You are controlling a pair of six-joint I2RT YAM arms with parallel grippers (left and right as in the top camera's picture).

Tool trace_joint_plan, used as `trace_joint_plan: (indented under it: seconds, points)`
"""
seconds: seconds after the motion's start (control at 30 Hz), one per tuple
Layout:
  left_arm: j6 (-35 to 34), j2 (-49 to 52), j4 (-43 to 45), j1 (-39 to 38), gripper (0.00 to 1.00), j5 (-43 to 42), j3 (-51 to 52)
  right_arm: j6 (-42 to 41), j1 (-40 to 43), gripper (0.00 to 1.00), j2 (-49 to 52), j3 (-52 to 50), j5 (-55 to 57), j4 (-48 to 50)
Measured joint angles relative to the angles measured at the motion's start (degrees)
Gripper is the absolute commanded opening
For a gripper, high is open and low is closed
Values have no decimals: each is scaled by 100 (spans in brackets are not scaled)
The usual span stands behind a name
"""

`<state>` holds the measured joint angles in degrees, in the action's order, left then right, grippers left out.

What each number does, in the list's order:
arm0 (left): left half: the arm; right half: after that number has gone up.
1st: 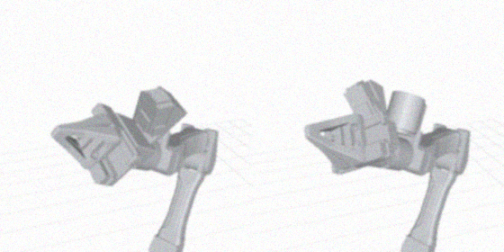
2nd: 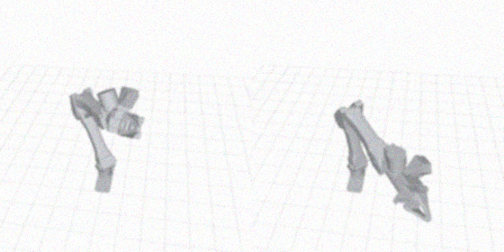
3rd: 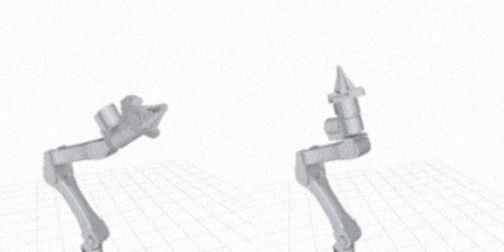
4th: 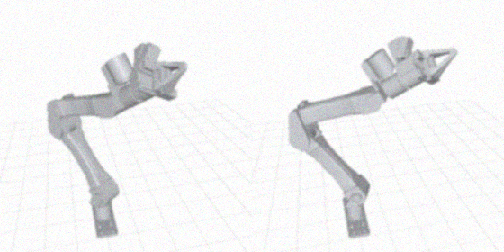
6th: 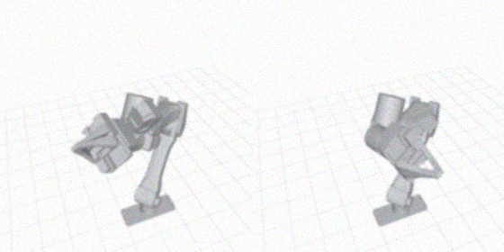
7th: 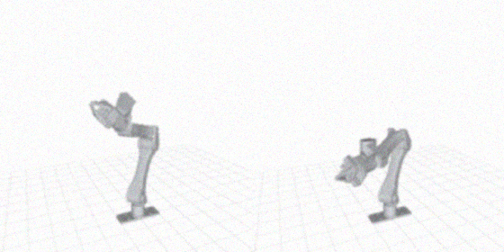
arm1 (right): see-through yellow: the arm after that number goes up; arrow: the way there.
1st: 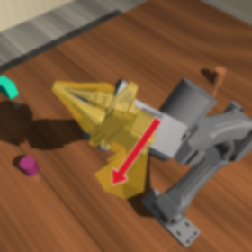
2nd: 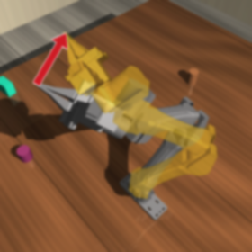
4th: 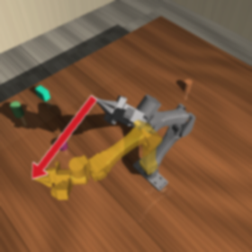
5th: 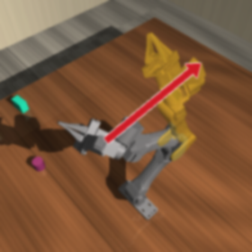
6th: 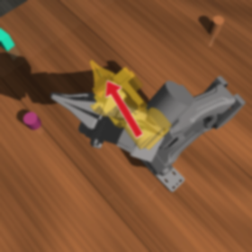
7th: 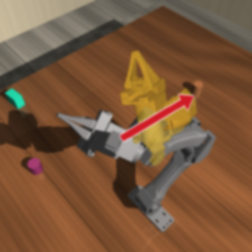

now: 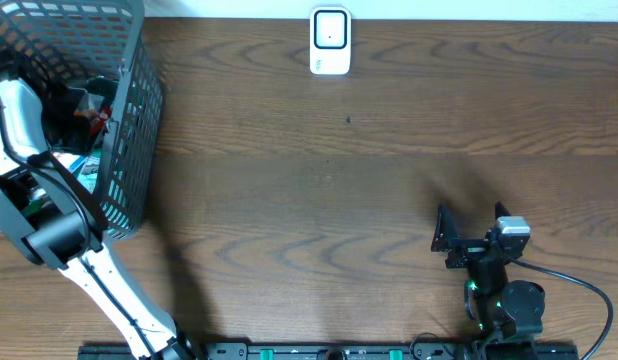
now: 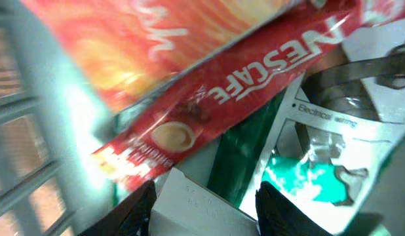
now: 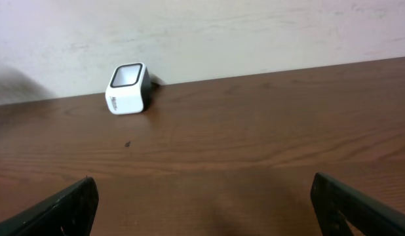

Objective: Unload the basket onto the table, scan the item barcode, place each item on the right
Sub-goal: 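Grasp the white Panadol box in the basket with the left gripper, then lift the box out and carry it toward the white scanner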

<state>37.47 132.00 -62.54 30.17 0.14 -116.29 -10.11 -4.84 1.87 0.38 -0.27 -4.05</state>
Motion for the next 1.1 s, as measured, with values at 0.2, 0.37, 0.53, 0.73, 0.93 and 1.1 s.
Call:
trace_joint_plan:
  seconds: [0.2,0.37,0.53,0.73,0.93,1.1]
  points:
    - [-170,-599,-4,9,45,26,0,2,0,99,0,0,0,0]
    - [-450,-1075,131,9,45,22,0,2,2,99,0,0,0,0]
    - [-636,-1674,323,-94,45,-11,0,2,0,99,0,0,0,0]
    - [-726,-2712,752,-748,45,-44,0,2,0,99,0,0,0,0]
    - [-732,-3598,1080,-1600,46,-94,0,2,0,99,0,0,0,0]
    - [-745,-4133,1134,-2529,46,-109,-2,2,0,99,0,0,0,0]
